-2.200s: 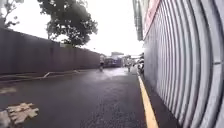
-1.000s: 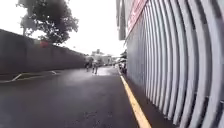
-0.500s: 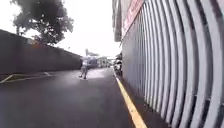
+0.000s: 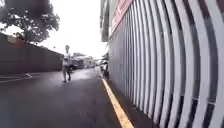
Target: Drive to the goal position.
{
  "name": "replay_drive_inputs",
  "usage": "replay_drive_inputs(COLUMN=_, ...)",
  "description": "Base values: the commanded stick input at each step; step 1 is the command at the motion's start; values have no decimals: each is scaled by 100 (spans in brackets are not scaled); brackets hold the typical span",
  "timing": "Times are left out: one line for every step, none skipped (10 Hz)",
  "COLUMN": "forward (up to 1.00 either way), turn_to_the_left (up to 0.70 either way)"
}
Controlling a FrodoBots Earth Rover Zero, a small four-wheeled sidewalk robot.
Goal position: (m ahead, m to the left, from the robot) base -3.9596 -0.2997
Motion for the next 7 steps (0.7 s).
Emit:
replay_drive_inputs(forward=32, turn_to_the_left=0)
replay_drive_inputs(forward=32, turn_to_the_left=0)
replay_drive_inputs(forward=32, turn_to_the_left=0)
replay_drive_inputs(forward=32, turn_to_the_left=0)
replay_drive_inputs(forward=32, turn_to_the_left=0)
replay_drive_inputs(forward=32, turn_to_the_left=0)
replay_drive_inputs(forward=32, turn_to_the_left=0)
